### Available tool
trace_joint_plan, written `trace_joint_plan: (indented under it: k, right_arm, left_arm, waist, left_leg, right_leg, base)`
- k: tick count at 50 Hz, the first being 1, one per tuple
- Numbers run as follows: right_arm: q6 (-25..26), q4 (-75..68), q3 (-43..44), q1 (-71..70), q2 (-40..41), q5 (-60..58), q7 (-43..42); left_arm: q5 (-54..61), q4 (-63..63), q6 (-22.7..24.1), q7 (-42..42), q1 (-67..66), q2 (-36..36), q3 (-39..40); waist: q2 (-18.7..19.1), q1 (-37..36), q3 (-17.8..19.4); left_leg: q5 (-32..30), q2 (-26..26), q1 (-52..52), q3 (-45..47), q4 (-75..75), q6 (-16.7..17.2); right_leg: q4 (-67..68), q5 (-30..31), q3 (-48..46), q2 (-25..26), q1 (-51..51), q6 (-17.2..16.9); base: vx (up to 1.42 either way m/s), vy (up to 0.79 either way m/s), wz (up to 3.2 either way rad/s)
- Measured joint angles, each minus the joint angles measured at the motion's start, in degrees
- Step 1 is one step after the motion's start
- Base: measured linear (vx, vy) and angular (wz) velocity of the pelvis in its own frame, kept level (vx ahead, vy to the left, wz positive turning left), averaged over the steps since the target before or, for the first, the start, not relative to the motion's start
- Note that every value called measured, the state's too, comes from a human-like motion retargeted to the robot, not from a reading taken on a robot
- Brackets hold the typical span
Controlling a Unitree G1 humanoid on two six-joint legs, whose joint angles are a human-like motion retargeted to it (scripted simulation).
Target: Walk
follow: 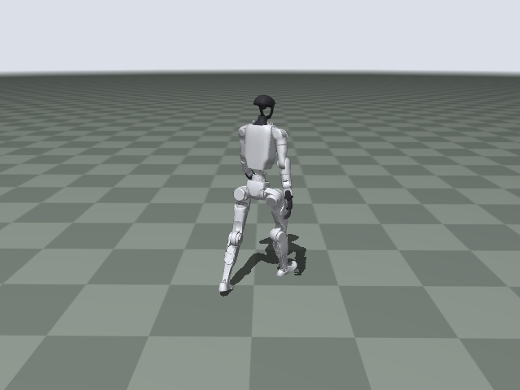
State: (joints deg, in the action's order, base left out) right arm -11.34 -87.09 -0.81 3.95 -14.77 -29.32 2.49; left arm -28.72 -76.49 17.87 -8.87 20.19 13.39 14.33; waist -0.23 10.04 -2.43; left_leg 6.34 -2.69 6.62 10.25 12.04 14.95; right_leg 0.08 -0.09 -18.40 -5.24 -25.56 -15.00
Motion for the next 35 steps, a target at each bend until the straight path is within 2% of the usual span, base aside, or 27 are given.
trace_joint_plan:
  k: [2, 4, 5, 6, 8, 12, 15, 18, 21, 23, 25, 26, 28, 30, 33, 35]
  right_arm:
    - [-0.2, -0.8, -0.1, -0.5, 0.6, 0.1, -0.2]
    - [-0.3, -1.3, -0.5, -2.4, 1.0, 0.2, -0.3]
    - [-0.4, -1.6, -1.0, -3.7, 1.4, 0.1, -0.4]
    - [-0.6, -1.5, -2.0, -4.9, 2.0, 0.2, -0.5]
    - [-1.2, -1.1, -3.6, -7.0, 3.3, 0.4, -0.1]
    - [-1.8, 1.1, -5.6, -11.3, 6.2, 0.2, 1.9]
    - [-2.9, 3.7, -7.4, -13.6, 8.5, 0.4, 2.1]
    - [-4.2, 6.6, -9.2, -15.9, 10.1, 1.5, 2.3]
    - [-5.3, 9.0, -10.0, -17.8, 10.8, 2.0, 2.8]
    - [-5.5, 10.4, -10.2, -18.4, 10.9, 2.0, 3.0]
    - [-5.9, 11.3, -10.4, -18.7, 11.2, 2.4, 3.1]
    - [-6.0, 11.4, -10.8, -18.2, 11.0, 2.4, 3.2]
    - [-6.0, 11.3, -11.3, -16.9, 10.5, 2.3, 3.5]
    - [-5.5, 10.7, -11.4, -15.0, 9.6, 1.8, 3.9]
    - [-4.5, 9.1, -10.9, -11.2, 8.2, 0.9, 3.6]
    - [-4.0, 7.5, -10.4, -9.3, 7.0, 0.8, 3.2]
  left_arm:
    - [-1.3, -1.4, -0.6, 0.2, -2.3, -1.7, -0.3]
    - [-2.4, -2.9, -1.7, 1.0, -5.0, -3.3, -0.1]
    - [-3.0, -3.9, -2.4, 1.8, -6.5, -3.7, 0.4]
    - [-3.7, -5.2, -3.4, 2.4, -7.9, -3.8, 1.3]
    - [-5.5, -7.3, -6.6, 3.2, -11.0, -3.8, 2.8]
    - [-11.6, -8.9, -13.7, 2.0, -18.7, -3.9, 7.1]
    - [-13.8, -9.6, -15.9, -1.1, -25.5, -3.0, 8.9]
    - [-15.1, -10.2, -17.6, -3.6, -31.2, -1.6, 9.7]
    - [-16.3, -11.4, -18.3, -4.5, -35.2, -0.5, 11.3]
    - [-16.3, -12.6, -19.2, -4.5, -36.7, 0.1, 12.5]
    - [-15.6, -13.3, -19.4, -4.2, -37.6, 1.2, 14.0]
    - [-14.7, -13.5, -19.1, -4.1, -38.2, 1.1, 14.6]
    - [-12.9, -13.8, -18.5, -3.8, -38.9, 0.7, 15.5]
    - [-11.0, -13.9, -17.6, -3.3, -38.7, 0.1, 15.6]
    - [-8.9, -14.1, -16.6, -1.2, -35.8, -0.5, 15.1]
    - [-7.1, -14.0, -15.3, 0.0, -32.5, -1.0, 13.6]
  waist:
    - [-0.8, 1.1, -1.2]
    - [-1.9, 2.4, -0.8]
    - [-2.3, 3.4, 0.0]
    - [-3.6, 3.1, 0.1]
    - [-5.2, 2.1, 0.0]
    - [-5.3, 0.3, 0.4]
    - [-5.1, -2.5, 2.0]
    - [-3.9, -5.0, 3.0]
    - [-3.7, -6.1, 2.8]
    - [-3.7, -5.5, 2.0]
    - [-3.6, -4.5, 0.3]
    - [-4.1, -5.0, -0.3]
    - [-4.7, -6.4, -0.9]
    - [-5.0, -7.4, -1.4]
    - [-4.2, -7.4, -1.8]
    - [-2.0, -5.7, -0.8]
  left_leg:
    - [-10.0, 5.7, 0.2, -1.4, 3.2, 0.0]
    - [-21.8, 10.4, -2.3, 1.9, 10.6, 0.0]
    - [-26.3, 11.3, -4.4, 4.8, 16.5, 0.0]
    - [-28.5, 9.7, -7.3, 9.2, 22.9, 0.0]
    - [-31.5, 7.5, -13.1, 12.8, 33.1, 0.0]
    - [-19.4, 6.2, -21.4, 8.8, 37.6, 0.0]
    - [-12.7, 7.2, -25.8, 1.3, 31.1, 0.0]
    - [-7.9, 2.9, -29.8, 1.8, 20.3, -9.6]
    - [-4.5, 3.0, -33.2, -0.4, 5.6, -19.9]
    - [-4.4, 4.5, -34.3, -3.2, -5.9, -27.1]
    - [-8.3, 2.6, -35.6, -7.0, -17.0, -30.0]
    - [-7.7, 2.3, -35.7, -4.5, -17.0, -30.0]
    - [-7.7, 3.4, -35.0, -2.6, -14.2, -30.0]
    - [-7.0, 5.0, -34.2, -1.3, -10.1, -29.9]
    - [-3.4, 4.4, -32.7, -4.9, -6.0, -27.0]
    - [-0.3, 2.7, -29.9, -5.9, -4.4, -25.0]
  right_leg:
    - [1.6, 4.3, 7.2, -2.9, 0.9, 0.0]
    - [5.1, 3.8, 6.7, -9.7, 2.3, 0.1]
    - [6.8, 2.7, 7.0, -12.1, 3.3, 0.2]
    - [6.9, 1.5, 6.4, -13.3, 4.7, 1.0]
    - [6.4, -0.5, 4.2, -13.4, 7.8, 3.2]
    - [4.5, -3.9, 2.4, -9.6, 13.9, 6.6]
    - [2.8, -6.9, 3.0, -4.0, 20.0, 10.2]
    - [1.9, -9.8, 2.7, 0.6, 24.6, 13.4]
    - [2.1, -12.9, 2.3, 2.4, 27.8, 15.8]
    - [2.4, -14.5, 1.9, 2.9, 29.2, 16.7]
    - [2.5, -15.1, 1.0, 6.5, 29.1, 19.6]
    - [3.0, -14.4, 1.8, 6.2, 29.8, 19.5]
    - [4.8, -11.4, 4.2, 5.8, 31.5, 18.7]
    - [7.9, -5.7, 6.3, 5.6, 32.7, 17.6]
    - [16.0, 11.5, 6.7, 7.3, 32.4, 15.5]
    - [25.8, 18.9, 6.8, 10.2, 29.0, 13.2]
  base:
    - [0.95, 0.71, 1.24]
    - [0.97, 0.78, 1.53]
    - [0.79, 0.41, 1.16]
    - [0.76, 0.07, 0.65]
    - [0.87, -0.32, -0.02]
    - [0.81, -0.24, -0.19]
    - [0.92, -0.34, -0.78]
    - [0.90, -0.12, -0.55]
    - [0.77, 0.09, -0.06]
    - [0.80, 0.05, 0.50]
    - [0.73, -0.26, 0.43]
    - [0.81, -0.01, -0.27]
    - [1.07, 0.41, -0.76]
    - [0.93, 0.38, -0.65]
    - [0.99, 0.23, -0.37]
    - [0.73, 0.14, 0.07]
